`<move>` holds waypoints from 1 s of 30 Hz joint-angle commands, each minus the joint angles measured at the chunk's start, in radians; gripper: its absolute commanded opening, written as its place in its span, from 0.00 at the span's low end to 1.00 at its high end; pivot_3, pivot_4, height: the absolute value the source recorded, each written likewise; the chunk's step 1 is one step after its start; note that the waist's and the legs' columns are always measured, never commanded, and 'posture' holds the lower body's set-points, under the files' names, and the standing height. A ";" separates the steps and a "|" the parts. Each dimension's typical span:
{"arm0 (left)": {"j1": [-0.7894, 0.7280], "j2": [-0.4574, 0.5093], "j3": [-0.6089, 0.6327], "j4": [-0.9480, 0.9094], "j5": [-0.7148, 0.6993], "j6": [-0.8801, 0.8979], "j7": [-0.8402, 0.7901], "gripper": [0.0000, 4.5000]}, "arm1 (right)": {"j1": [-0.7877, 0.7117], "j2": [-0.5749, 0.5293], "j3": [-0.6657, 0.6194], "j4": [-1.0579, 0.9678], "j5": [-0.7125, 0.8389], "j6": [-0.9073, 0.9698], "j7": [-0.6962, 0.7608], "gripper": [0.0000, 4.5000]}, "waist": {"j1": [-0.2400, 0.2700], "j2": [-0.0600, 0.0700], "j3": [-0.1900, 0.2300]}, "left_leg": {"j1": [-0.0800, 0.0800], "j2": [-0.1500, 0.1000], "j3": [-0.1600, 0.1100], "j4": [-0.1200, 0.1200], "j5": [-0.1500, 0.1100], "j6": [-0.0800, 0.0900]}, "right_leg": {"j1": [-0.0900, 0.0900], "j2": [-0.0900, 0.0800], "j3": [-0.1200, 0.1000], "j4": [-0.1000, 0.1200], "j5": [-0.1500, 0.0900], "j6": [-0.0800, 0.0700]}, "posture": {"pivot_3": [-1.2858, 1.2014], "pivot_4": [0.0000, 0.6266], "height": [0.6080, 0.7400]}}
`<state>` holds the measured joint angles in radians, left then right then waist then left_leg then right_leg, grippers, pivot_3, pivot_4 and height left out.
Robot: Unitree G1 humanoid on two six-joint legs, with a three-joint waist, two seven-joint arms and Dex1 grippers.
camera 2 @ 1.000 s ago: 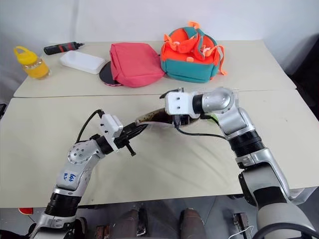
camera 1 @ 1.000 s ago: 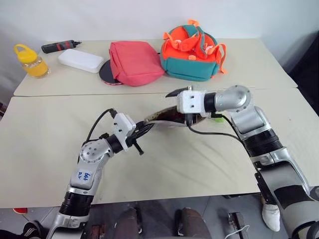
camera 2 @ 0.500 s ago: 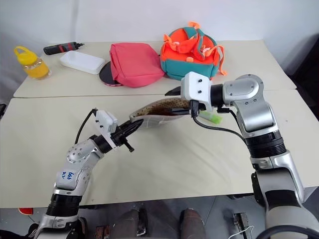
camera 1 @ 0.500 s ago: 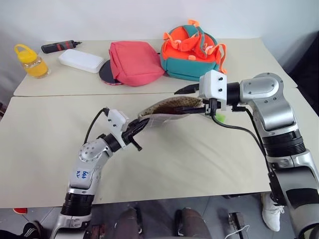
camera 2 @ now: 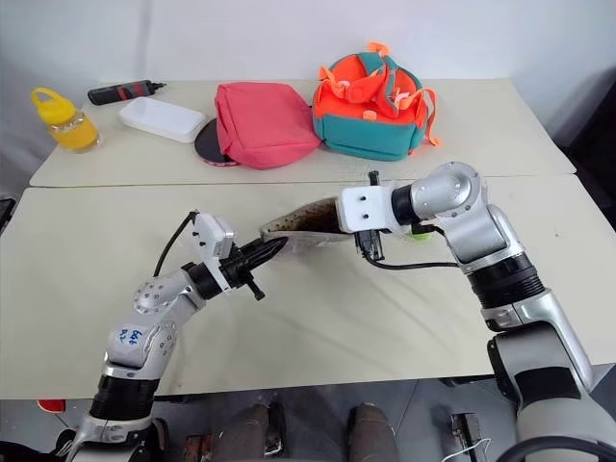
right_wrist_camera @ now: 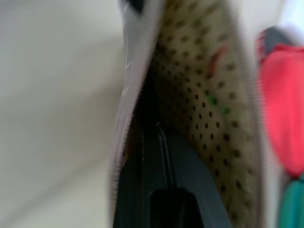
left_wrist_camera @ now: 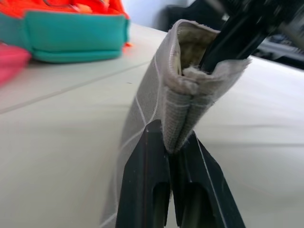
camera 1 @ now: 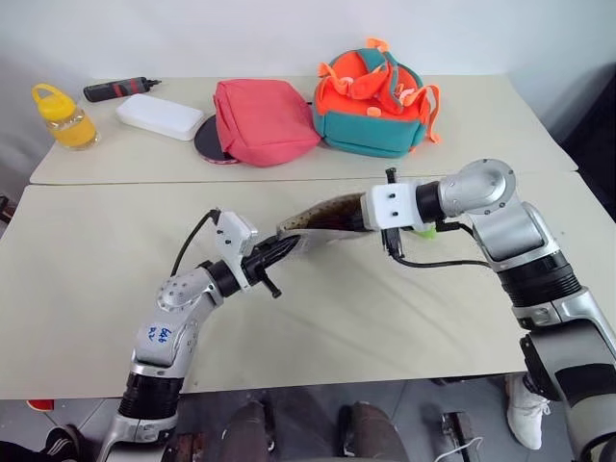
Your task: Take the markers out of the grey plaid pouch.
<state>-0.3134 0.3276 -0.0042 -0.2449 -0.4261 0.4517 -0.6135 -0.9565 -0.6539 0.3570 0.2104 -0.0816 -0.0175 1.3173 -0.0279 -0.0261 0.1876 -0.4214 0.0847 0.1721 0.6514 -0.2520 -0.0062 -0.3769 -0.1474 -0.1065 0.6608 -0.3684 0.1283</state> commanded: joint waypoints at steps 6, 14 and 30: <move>-0.011 0.018 0.074 -0.097 -0.230 0.281 0.033 0.00 | -0.112 0.004 0.052 -0.077 -0.002 0.177 0.130 0.01 | -0.001 0.000 0.000 | 0.000 0.000 -0.001 -0.001 0.000 0.000 | 0.000 0.000 0.000 0.000 0.000 0.000 | 0.52 0.24 1.00; 0.051 0.024 0.034 -0.058 -0.143 0.189 0.047 0.00 | -0.058 0.029 0.157 -0.052 -0.124 0.220 0.089 0.01 | 0.000 0.000 0.000 | 0.000 0.000 0.000 0.001 0.000 0.000 | 0.000 0.000 0.000 0.000 0.000 0.000 | 0.52 0.24 1.00; 0.064 0.024 0.027 -0.025 -0.115 0.124 0.032 0.00 | -0.029 0.066 0.132 -0.050 -0.114 0.182 0.030 0.52 | -0.003 0.000 0.000 | 0.000 0.000 0.000 0.001 0.000 0.000 | 0.001 0.000 0.000 0.000 0.000 0.000 | 0.52 0.24 1.00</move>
<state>-0.2630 0.3502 0.0129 -0.2714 -0.5502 0.5855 -0.5835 -0.9831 -0.5904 0.5020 0.1621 -0.2029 0.1742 1.3496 -0.0305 -0.0258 0.1878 -0.4209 0.0849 0.1719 0.6526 -0.2519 -0.0063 -0.3763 -0.1472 -0.1062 0.6611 -0.3684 0.1283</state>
